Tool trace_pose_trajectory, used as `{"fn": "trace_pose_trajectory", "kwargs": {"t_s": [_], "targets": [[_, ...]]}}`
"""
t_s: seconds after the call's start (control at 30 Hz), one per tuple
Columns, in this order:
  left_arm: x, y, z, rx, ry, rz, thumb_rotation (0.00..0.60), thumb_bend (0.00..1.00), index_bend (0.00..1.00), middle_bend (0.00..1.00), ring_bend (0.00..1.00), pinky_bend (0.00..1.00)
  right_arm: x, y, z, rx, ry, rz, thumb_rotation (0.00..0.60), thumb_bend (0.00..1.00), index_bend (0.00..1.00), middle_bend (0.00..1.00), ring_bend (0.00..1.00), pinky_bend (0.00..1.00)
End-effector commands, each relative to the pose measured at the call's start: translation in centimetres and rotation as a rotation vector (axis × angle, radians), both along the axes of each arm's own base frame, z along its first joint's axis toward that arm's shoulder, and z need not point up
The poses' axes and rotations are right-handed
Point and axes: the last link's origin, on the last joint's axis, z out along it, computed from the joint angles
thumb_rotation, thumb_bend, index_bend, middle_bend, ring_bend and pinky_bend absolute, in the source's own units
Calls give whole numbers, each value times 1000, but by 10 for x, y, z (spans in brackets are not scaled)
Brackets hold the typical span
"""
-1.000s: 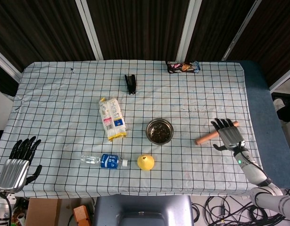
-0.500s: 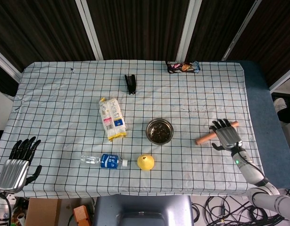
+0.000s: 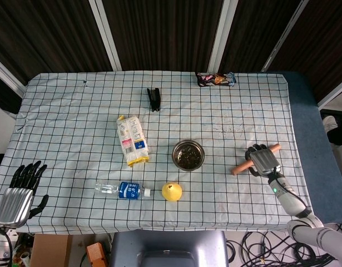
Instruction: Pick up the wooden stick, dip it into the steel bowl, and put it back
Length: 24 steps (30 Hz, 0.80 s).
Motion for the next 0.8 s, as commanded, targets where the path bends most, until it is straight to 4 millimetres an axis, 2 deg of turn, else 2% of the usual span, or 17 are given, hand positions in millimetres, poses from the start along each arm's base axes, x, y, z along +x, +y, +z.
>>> {"fn": "trace_pose_trajectory", "kwargs": {"t_s": [0.03,0.13,0.27,0.33,0.53,0.7,0.8], "targets": [[0,0,0,0,0,1,600,376,0,0,0,0,0,2,0,2,2,2,600,321,371,248,129,193],[0,0,0,-2,1,1,600,375,0,0,0,0,-1,2,-1,0,6,2,600,320,385,248,130,193],[0,0,0,0,-1,2,600,377,0,0,0,0,-1,1,-4,-16,12,7,600,321,474,259,185,219],[0,0,1,2,-2,3,600,376,0,0,0,0,-1,1,-5,-25,20,13,600,321,543,297,243,244],[0,-1,1,5,-4,0,600,375,0,0,0,0,2,0,-3,-62,19,28,600,321,652,380,323,292],[0,-1,2,8,-6,0,600,375,0,0,0,0,15,-1,10,-127,-84,52,600,322,725,437,373,325],[0,-1,2,8,-7,0,600,375,0,0,0,0,30,1,22,-178,-257,56,600,322,723,440,386,353]]}}
